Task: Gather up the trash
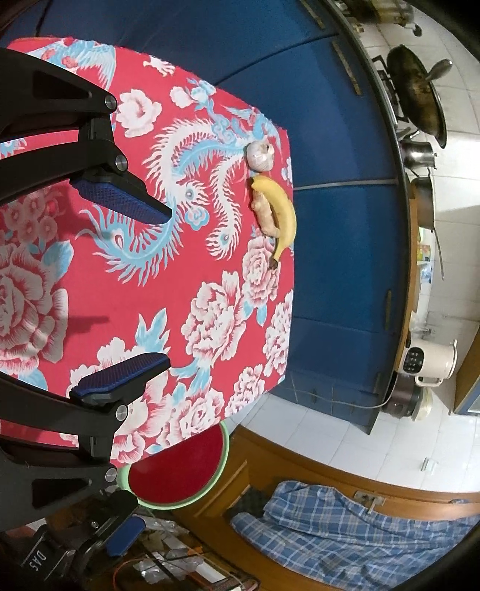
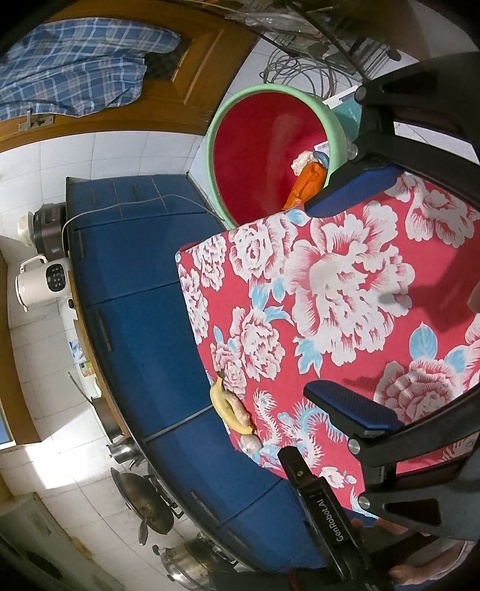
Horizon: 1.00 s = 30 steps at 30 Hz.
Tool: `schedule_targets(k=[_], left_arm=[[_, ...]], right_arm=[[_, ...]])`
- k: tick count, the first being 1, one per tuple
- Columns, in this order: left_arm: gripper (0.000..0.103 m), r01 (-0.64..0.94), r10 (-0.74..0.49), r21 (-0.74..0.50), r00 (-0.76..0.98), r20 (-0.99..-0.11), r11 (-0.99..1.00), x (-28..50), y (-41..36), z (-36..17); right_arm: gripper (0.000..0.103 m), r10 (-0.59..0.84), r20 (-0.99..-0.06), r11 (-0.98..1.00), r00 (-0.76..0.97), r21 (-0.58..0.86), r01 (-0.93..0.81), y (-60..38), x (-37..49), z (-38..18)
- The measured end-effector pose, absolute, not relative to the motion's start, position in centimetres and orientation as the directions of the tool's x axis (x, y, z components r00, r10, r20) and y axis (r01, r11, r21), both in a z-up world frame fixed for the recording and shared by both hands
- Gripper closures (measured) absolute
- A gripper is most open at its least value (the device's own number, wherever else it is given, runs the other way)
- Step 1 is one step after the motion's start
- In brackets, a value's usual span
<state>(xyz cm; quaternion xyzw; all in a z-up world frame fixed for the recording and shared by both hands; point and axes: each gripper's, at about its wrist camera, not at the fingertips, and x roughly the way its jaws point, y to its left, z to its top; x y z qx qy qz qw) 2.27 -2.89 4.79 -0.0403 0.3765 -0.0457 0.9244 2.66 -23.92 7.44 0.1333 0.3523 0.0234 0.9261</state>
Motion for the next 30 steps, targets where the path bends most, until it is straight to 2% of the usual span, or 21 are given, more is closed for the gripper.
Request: schedule_targets(k=[30], left_arm=[[0.03,0.058,-0.114,-0.106,0.724,-0.68,0.993,1.75,-2.57,5.5]], right_arm=[[0.014,0.137,-0.638,0.967,0.757,0.254,0.039,-23.48,2.55,8.07]])
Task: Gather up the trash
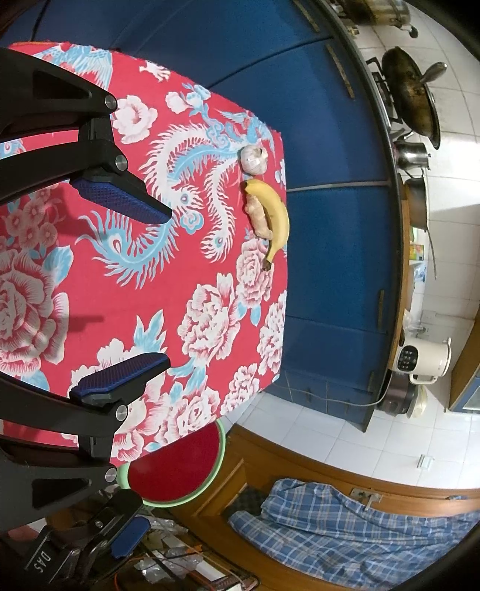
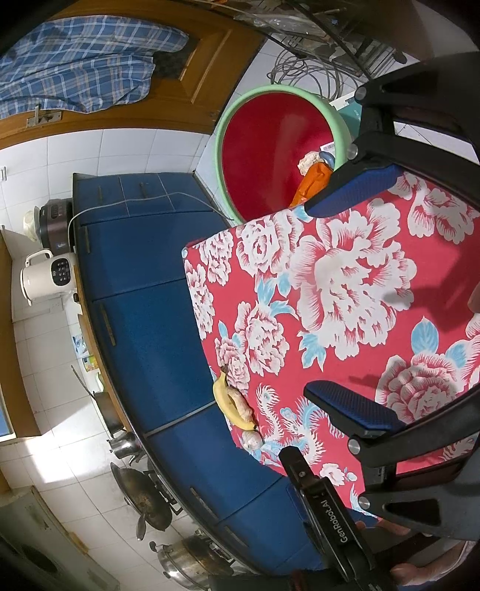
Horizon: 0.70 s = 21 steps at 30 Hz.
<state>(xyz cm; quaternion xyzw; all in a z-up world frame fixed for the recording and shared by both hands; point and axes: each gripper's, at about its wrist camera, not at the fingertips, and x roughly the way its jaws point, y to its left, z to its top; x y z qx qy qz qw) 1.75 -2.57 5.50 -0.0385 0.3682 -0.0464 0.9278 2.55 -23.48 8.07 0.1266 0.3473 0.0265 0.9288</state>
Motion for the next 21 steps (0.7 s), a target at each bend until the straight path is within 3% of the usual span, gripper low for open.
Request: schedule_targets(k=[21], left_arm=[[0.03,0.058,-0.114,-0.105,0.727,-0.677,0.993,1.69,-2.58,5.56]], right_arm=[[0.014,0.136,-0.638,0.967,0.758,0.252,0.039,-23.54,2.55,8.23]])
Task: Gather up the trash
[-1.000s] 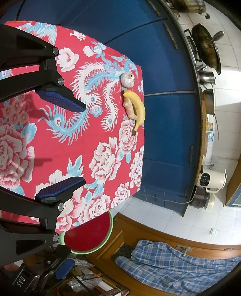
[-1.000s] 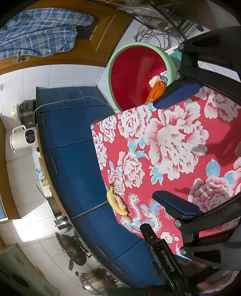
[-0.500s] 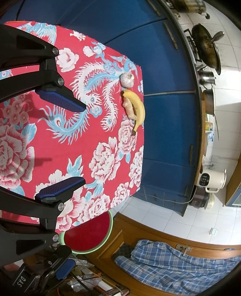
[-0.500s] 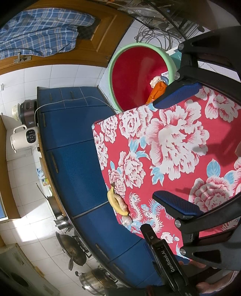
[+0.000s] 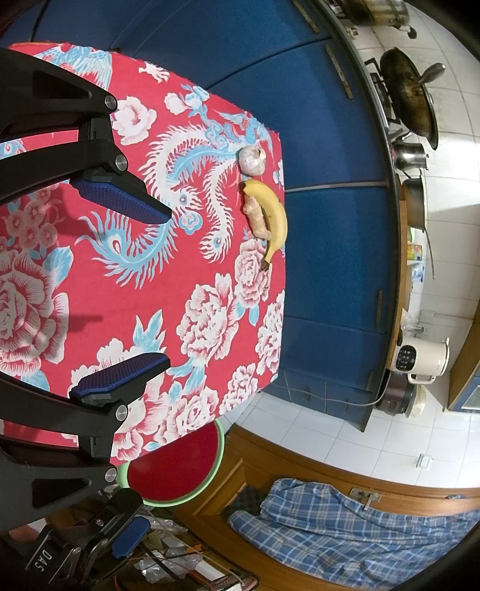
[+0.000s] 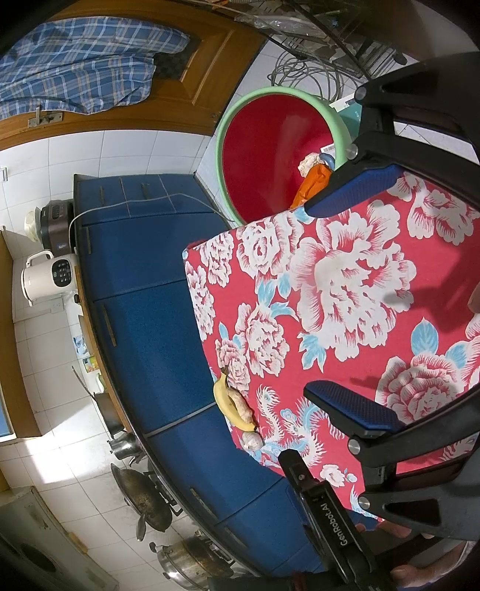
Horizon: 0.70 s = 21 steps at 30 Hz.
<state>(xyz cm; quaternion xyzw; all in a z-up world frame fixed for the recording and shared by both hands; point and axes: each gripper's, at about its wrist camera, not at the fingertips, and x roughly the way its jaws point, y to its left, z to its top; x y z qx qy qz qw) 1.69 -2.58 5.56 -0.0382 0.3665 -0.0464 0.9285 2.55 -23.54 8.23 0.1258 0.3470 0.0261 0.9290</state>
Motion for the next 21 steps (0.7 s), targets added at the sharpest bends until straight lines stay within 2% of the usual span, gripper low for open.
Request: schedule_targets(k=[21], left_arm=[[0.03,0.056,-0.096,-0.082,0.76,-0.643,0.995,0.71,-2.46,6.52]], right_arm=[[0.014,0.136,-0.623,0.968,0.77,0.251,0.033,-23.63,2.12,8.6]])
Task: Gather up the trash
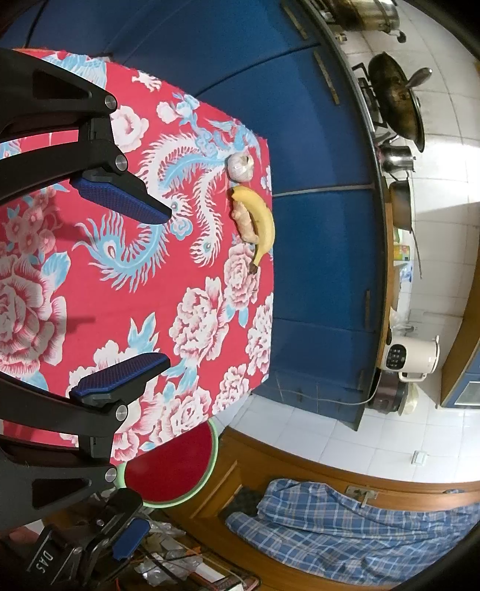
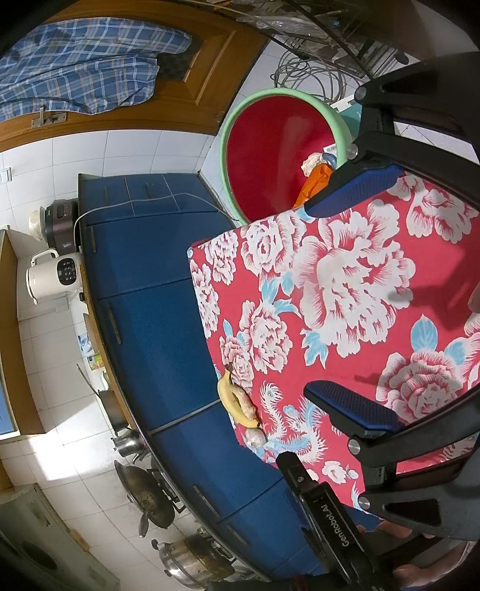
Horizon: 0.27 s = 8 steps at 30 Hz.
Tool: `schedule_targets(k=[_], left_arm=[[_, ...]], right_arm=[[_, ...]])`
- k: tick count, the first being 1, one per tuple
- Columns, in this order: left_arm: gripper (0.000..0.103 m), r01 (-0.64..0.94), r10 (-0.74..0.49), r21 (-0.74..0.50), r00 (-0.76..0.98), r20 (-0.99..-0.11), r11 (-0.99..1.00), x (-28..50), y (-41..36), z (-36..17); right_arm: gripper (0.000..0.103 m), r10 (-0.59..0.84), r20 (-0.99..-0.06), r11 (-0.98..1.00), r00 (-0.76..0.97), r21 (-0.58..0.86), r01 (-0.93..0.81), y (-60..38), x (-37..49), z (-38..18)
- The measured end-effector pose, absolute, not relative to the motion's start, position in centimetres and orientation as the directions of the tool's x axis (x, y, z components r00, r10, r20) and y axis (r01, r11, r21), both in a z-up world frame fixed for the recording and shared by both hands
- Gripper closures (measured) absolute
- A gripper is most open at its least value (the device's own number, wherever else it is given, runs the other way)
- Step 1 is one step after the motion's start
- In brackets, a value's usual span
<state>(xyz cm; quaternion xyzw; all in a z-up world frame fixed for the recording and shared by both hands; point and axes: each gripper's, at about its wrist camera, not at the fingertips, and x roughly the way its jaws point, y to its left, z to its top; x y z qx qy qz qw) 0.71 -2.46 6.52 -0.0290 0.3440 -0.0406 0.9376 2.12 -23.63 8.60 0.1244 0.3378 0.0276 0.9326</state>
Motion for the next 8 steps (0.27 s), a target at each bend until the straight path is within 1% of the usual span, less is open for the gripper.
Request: schedule_targets(k=[8], left_arm=[[0.03,0.058,-0.096,-0.079,0.759,-0.644,0.995,0.72,-2.44,6.52]], right_arm=[[0.014,0.135,-0.623,0.968,0.771,0.25,0.032,-23.56,2.06,8.6]])
